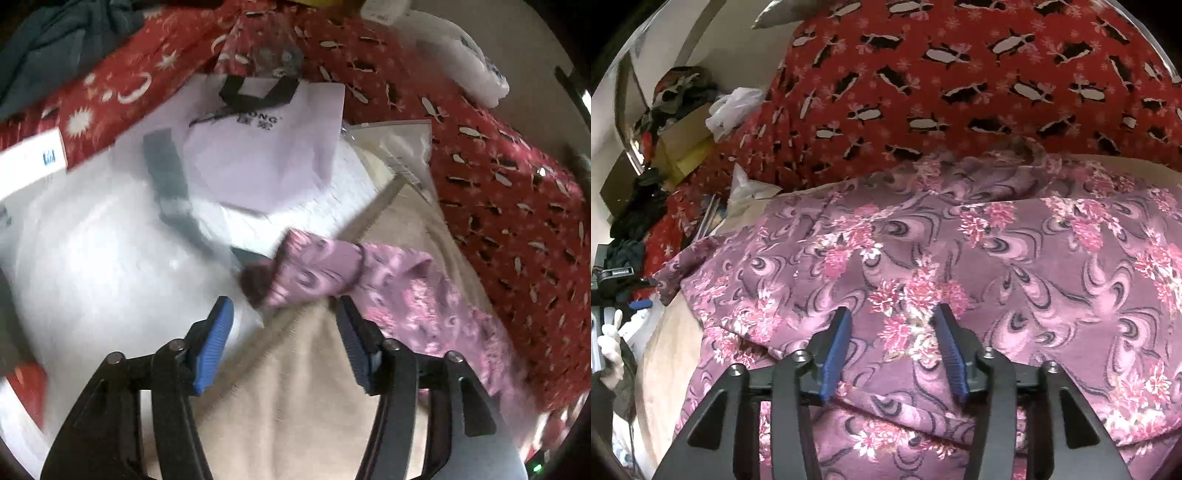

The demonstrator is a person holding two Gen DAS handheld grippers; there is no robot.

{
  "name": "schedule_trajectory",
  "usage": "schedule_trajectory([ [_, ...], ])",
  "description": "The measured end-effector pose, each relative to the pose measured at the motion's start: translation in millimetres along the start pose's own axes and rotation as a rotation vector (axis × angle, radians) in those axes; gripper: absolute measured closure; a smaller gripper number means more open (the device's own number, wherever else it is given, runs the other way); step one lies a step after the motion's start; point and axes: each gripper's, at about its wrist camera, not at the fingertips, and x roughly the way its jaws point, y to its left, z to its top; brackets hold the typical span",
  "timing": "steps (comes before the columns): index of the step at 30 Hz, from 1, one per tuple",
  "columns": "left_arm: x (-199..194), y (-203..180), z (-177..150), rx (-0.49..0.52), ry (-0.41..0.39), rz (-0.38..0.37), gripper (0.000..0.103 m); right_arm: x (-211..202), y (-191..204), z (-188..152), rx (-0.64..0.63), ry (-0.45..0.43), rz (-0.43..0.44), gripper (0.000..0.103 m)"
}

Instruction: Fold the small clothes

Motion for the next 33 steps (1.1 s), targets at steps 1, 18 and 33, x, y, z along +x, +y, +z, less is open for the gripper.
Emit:
schedule_trajectory([
  [1,3.9,0.9,0.5,0.027,0.008,0.006,0.042,2.4,3.1,0.2,-0.005,-0.001,0.002,0.047],
  [18,12.1,-80.0,8.8,0.321,0.069,0.125,0.095,0.0,-4.4,0.1,0.036,-0.019,0.059,0.044],
  [33,-56.4,-241.0,-60.0,0.462,0.343,-0.231,0.1,-4.0,-11.9,-3.6,0.073,-0.038,0.106,0.044],
])
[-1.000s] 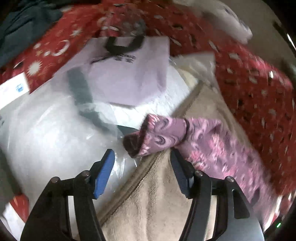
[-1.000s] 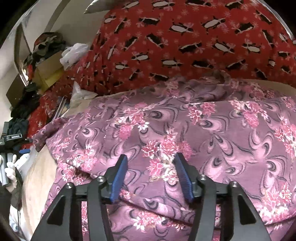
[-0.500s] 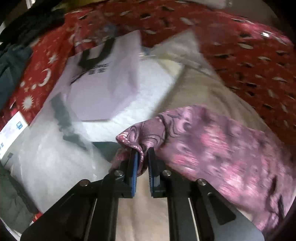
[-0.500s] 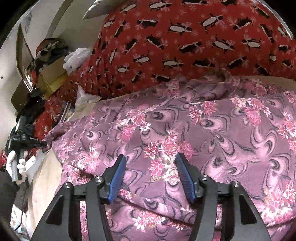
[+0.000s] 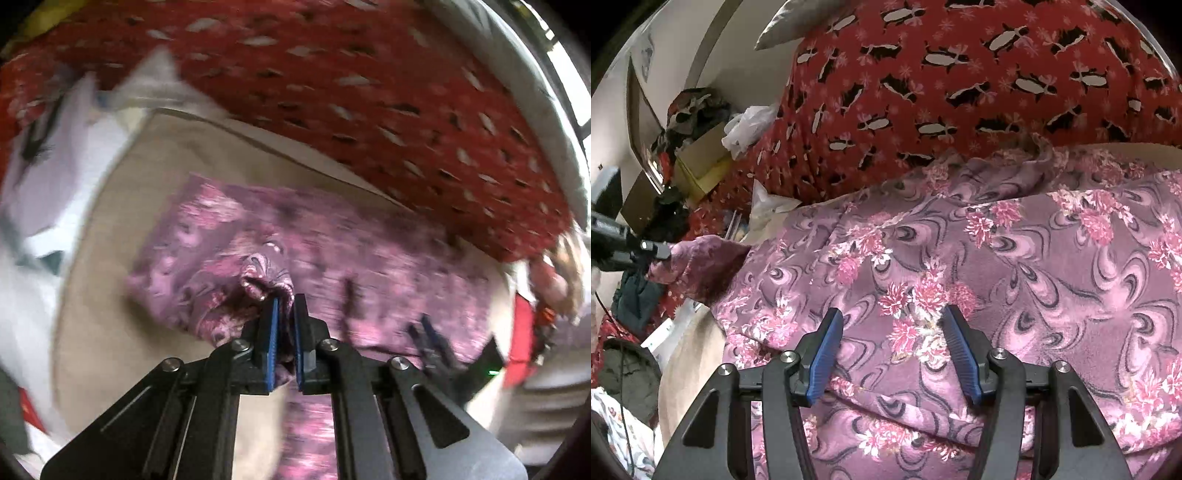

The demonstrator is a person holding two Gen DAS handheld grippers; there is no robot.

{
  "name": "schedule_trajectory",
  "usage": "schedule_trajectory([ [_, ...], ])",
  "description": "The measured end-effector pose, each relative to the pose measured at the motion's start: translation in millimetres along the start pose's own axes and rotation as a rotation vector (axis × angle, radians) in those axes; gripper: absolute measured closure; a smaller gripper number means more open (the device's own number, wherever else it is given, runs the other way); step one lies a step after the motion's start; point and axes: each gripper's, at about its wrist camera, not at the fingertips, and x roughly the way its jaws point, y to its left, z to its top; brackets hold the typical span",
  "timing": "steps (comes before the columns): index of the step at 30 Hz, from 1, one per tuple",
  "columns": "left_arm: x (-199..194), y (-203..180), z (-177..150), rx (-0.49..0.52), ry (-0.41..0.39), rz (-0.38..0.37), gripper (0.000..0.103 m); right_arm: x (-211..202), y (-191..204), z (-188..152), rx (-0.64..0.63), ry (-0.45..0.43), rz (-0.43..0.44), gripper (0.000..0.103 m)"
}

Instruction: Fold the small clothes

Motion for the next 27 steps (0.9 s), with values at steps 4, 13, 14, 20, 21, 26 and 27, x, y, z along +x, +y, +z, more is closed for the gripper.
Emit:
schedule_trajectory([
  [4,27.9,-49.2,0.4,0.035,0.049,-0.053,0.101,-1.3,-3.0,-0.4,0.012,-0.006,0.018,0.044],
  [13,134.1,-70.5,-6.8,-0.066,0.162,-0.078,0.1,-4.7,-7.3,-0.4,0.034,-0.017,0.054,0.044],
  [14,138.1,-66.5,-9.2,-0.084,0.17,-0.097,0.099,-4.8,-7.8,-0.4,0.037,-0.018,0.057,0.044],
  [20,85.7,-43.8,-24.9,-0.104,0.066,-0.211,0.086,-4.4,-6.6,1.0,0.038,-0.003,0.049,0.044],
  [21,76.0,-37.7,-28.7,-0.109,0.042,-0.211,0.07,-3.9,-5.8,2.2,0.036,0.004,0.044,0.044],
  [26,39.0,11.8,-67.4,-0.193,-0.082,-0.211,0.053,-7.3,17.7,12.6,0.001,0.046,0.048,0.043],
  [27,42.3,18.9,-76.5,-0.225,-0.086,-0.226,0.053,-7.8,26.4,14.0,-0.003,0.047,0.083,0.044],
])
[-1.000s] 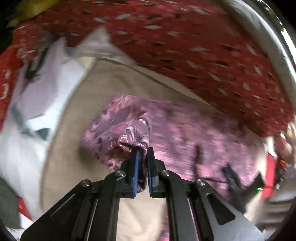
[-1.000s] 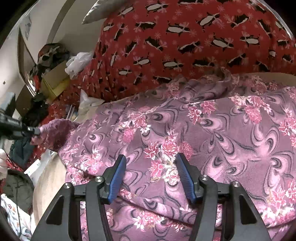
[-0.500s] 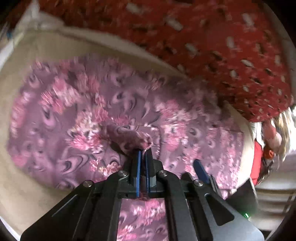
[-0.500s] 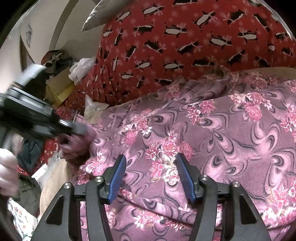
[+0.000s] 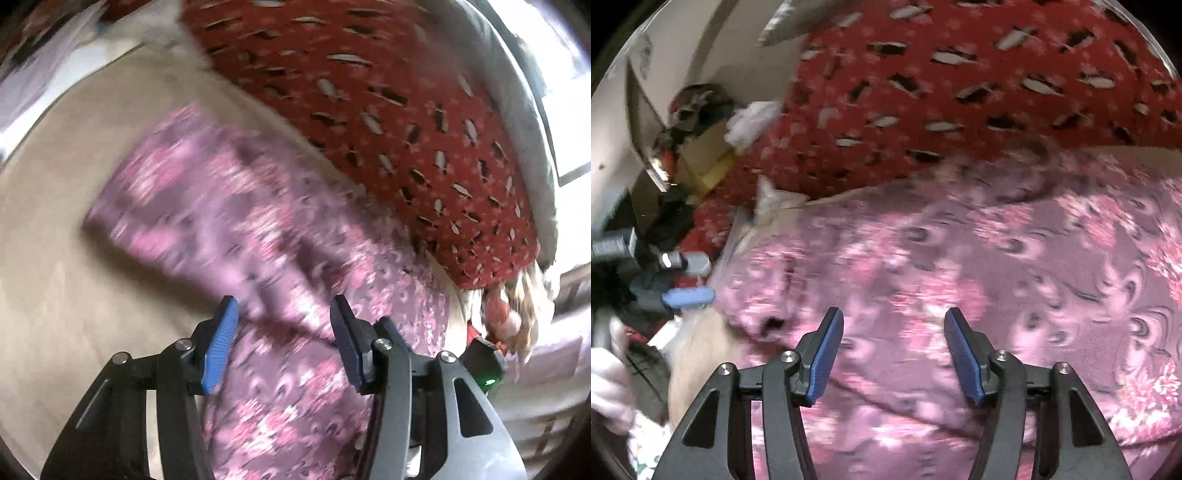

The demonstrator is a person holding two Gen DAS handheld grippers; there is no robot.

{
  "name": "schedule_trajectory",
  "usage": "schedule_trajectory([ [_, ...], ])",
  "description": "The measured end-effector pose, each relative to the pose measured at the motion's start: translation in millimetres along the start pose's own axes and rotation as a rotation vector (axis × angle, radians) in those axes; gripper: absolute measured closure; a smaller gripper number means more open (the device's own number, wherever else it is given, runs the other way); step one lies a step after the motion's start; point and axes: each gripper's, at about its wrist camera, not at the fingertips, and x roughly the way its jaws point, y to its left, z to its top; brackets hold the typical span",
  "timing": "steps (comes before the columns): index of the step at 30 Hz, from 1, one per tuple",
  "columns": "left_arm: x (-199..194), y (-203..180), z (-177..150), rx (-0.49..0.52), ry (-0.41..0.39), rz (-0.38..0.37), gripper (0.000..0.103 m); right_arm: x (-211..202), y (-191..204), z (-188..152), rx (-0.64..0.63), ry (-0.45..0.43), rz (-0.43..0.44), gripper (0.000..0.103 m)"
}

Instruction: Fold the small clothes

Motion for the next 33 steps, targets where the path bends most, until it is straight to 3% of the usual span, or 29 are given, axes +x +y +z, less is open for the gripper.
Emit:
schedule_trajectory([
  [4,30.2,31.7,-27.8,-0.139,0.051,-0.097,0.053,17.4,31.6,4.6,-0.025,0.048,0.075,0.046],
  [6,43.7,37.5,-36.5,-0.164,0.067,-0.109,0.054,31.6,44.6,6.5,-0.032,0.081,0.099,0.051],
  [9,45.7,37.9,-37.3,-0.167,0.048,-0.121,0.054,57.4,55.8,8.8,-0.041,0.139,0.113,0.071],
  [11,45.8,36.9,-34.2,-0.172,0.04,-0.135,0.054,68.6,56.4,8.3,-0.052,0.168,0.103,0.095],
  [17,41.7,29.0,-26.3,-0.157,0.008,-0.149,0.054,33.1,34.7,15.7,0.025,0.061,0.199,0.096],
  [20,44.1,26.0,-24.6,-0.172,-0.003,-0.161,0.054,1.9,15.5,23.6,0.046,0.007,0.201,0.096],
  [27,69.7,11.8,-17.9,-0.238,0.013,-0.198,0.052,-71.3,-65.6,29.6,0.134,-0.095,0.1,0.096],
  [31,94.9,7.9,-17.9,-0.308,0.032,-0.2,0.054,-87.9,-116.8,12.5,0.234,-0.093,0.044,0.096],
  [32,99.6,6.7,-18.6,-0.316,0.027,-0.182,0.067,-87.2,-130.3,4.8,0.263,-0.077,0.031,0.096],
  [33,102.1,6.0,-19.7,-0.319,0.025,-0.176,0.088,-84.8,-138.4,-1.4,0.284,-0.061,0.026,0.096],
])
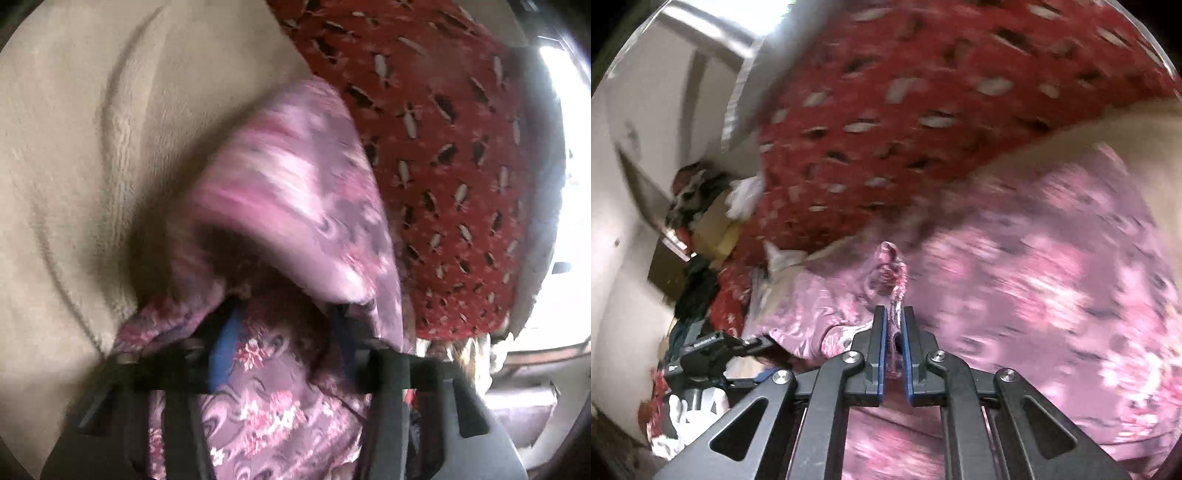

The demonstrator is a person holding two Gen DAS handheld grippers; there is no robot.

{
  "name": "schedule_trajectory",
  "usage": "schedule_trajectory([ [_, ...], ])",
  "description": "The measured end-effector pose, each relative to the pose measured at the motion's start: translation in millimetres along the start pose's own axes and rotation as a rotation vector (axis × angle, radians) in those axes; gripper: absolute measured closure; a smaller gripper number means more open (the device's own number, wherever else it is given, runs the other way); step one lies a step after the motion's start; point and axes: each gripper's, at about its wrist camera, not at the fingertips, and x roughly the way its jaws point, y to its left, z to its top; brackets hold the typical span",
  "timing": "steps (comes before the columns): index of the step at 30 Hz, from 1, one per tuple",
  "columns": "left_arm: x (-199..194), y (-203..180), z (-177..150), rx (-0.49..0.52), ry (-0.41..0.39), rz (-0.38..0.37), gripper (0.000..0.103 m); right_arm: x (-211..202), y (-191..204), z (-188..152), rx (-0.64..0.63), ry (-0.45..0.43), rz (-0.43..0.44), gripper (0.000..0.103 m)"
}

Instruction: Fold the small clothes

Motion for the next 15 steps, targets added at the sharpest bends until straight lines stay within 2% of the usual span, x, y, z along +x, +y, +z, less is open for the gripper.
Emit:
schedule_trajectory([
  [2,5.8,0.5,-1.1,-0.008,0.012,0.004,0.1,4.3,-14.4,-7.6,0.053,0.021,0.032,0.096],
  [4,4.9,0.0,-2.8,0.001,-0.006,0.0,0.1,2.8,-17.0,-7.8,0.076,0.01,0.072,0.095],
  [5,3.7,-0.1,-3.7,0.004,-0.014,-0.006,0.1,3.4,-16.5,-7.3,0.084,0.015,0.089,0.09],
  [7,0.5,-0.3,-6.0,-0.002,-0.028,-0.04,0.098,6.3,-17.8,-6.5,0.121,0.038,0.11,0.088],
  [8,-3.8,0.4,-9.2,-0.002,-0.032,-0.063,0.089,8.8,-17.6,-5.3,0.135,0.045,0.121,0.084],
  [9,-9.8,0.3,-11.9,0.002,-0.044,-0.078,0.071,10.0,-16.9,-4.5,0.143,0.044,0.129,0.081],
  [11,-19.0,-5.5,-11.7,0.011,-0.067,-0.088,0.051,13.6,-15.0,-1.8,0.166,0.038,0.144,0.071],
  [13,-31.3,-18.7,-9.3,0.034,-0.116,-0.109,0.045,16.9,-12.8,0.2,0.184,0.028,0.151,0.066],
  [14,-35.2,-24.0,-9.0,0.056,-0.14,-0.095,0.031,21.7,-10.0,1.6,0.181,0.025,0.136,0.066],
  [15,-41.0,-25.3,-7.2,0.087,-0.172,-0.056,0.023,27.9,-6.0,4.1,0.175,0.028,0.129,0.067],
])
